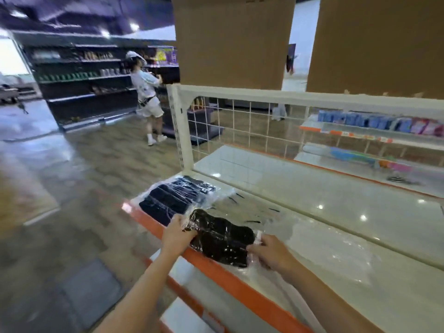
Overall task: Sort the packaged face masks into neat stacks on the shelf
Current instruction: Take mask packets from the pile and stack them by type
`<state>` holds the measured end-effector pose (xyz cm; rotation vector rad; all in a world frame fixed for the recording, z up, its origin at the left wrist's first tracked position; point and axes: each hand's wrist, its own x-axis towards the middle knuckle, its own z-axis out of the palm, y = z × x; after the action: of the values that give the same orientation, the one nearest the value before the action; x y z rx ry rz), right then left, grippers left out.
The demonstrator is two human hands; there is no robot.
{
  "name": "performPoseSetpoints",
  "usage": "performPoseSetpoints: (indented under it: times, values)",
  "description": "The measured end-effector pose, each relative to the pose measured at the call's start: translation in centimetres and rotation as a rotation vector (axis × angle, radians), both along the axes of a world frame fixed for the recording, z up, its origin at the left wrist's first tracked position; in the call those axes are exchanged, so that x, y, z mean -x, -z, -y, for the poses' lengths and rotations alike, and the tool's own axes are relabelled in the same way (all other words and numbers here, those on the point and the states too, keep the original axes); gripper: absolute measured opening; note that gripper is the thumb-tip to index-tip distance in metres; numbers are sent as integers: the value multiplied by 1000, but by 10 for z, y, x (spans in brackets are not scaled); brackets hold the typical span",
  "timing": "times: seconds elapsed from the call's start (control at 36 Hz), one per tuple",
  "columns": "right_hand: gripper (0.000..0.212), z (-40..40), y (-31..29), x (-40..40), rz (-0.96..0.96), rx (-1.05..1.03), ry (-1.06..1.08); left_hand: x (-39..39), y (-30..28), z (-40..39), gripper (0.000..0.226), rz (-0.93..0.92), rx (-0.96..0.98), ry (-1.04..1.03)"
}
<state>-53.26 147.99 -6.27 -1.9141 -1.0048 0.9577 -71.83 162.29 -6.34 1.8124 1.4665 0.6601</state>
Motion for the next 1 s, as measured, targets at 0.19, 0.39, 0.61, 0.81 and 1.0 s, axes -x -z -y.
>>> performPoseSetpoints:
  times: [0.19, 0.39, 0.61, 0.81, 1.0]
  values:
    - [18, -90, 5, 56, 0, -64, -39, 38, -6, -79, 57, -66, -69, -114]
    - [9, -160, 8, 94, -34, -92, -24, 57, 11, -111, 41, -289, -203, 17]
    - [26, -197, 13, 117, 233, 74, -88, 62, 32, -115, 37, -637, -315, 339]
    - [18, -197, -4, 117, 206, 59, -173, 59, 27, -122, 51, -818, -109, 450]
    - [14, -176, -1, 100, 505, 64, -195, 42, 7, -118, 33, -959, -242, 431]
